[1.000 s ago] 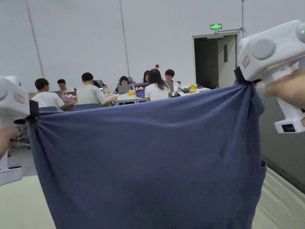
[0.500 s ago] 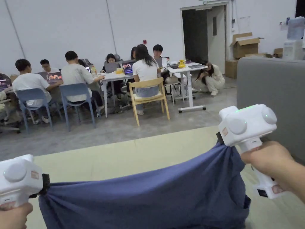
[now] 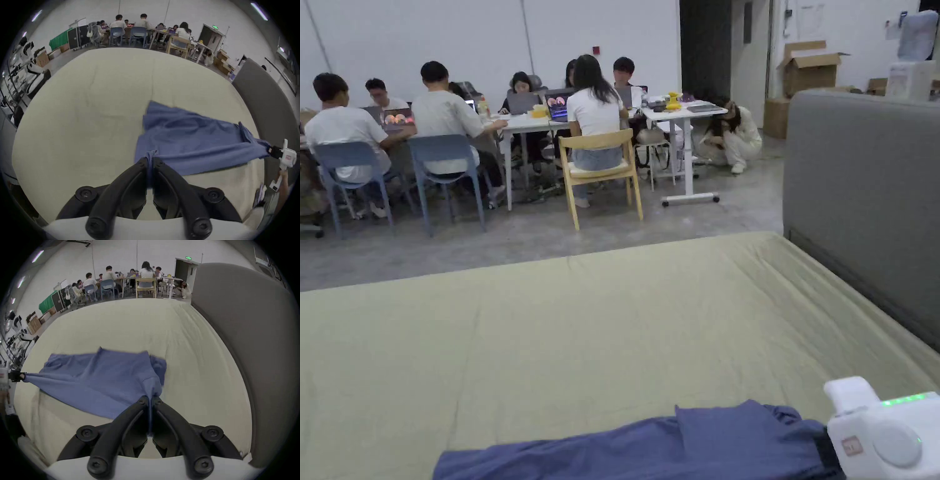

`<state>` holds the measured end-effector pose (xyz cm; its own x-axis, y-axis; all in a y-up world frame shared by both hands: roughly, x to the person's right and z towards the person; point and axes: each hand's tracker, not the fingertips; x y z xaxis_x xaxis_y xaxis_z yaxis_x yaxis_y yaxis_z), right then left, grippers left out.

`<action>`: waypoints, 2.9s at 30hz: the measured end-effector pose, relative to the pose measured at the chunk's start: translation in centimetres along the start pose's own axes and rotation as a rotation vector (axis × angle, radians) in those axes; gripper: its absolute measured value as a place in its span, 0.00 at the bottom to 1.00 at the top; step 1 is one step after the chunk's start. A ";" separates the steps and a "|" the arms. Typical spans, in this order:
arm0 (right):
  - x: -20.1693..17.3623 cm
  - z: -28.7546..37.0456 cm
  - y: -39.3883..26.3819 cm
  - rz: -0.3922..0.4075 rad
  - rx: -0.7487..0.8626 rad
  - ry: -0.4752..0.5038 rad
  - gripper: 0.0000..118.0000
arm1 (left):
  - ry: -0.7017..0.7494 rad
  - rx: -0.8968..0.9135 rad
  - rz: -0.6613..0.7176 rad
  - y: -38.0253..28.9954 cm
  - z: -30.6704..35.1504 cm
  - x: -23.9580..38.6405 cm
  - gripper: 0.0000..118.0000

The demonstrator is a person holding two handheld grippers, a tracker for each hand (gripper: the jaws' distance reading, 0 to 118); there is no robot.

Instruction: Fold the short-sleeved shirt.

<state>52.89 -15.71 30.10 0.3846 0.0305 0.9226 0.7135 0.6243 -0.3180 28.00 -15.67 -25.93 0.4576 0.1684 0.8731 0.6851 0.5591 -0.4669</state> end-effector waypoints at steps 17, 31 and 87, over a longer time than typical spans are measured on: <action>1.5 8.9 -16.8 0.006 -0.174 -0.004 0.04 | 0.023 -0.232 -0.202 -14.1 5.9 -0.6 0.03; 2.0 0.8 -20.0 -0.006 -0.395 -0.014 0.04 | 0.006 -0.439 -0.043 -17.0 -0.6 -3.1 0.03; 6.1 2.5 -20.9 -0.430 -0.339 0.203 0.55 | -0.148 -0.225 0.287 -17.1 2.6 -1.0 0.03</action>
<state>38.89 -26.65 42.90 0.0994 -0.3412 0.9347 0.9650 0.2621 -0.0069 14.42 -23.29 -18.45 0.5734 0.4164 0.7056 0.6560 0.2827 -0.6998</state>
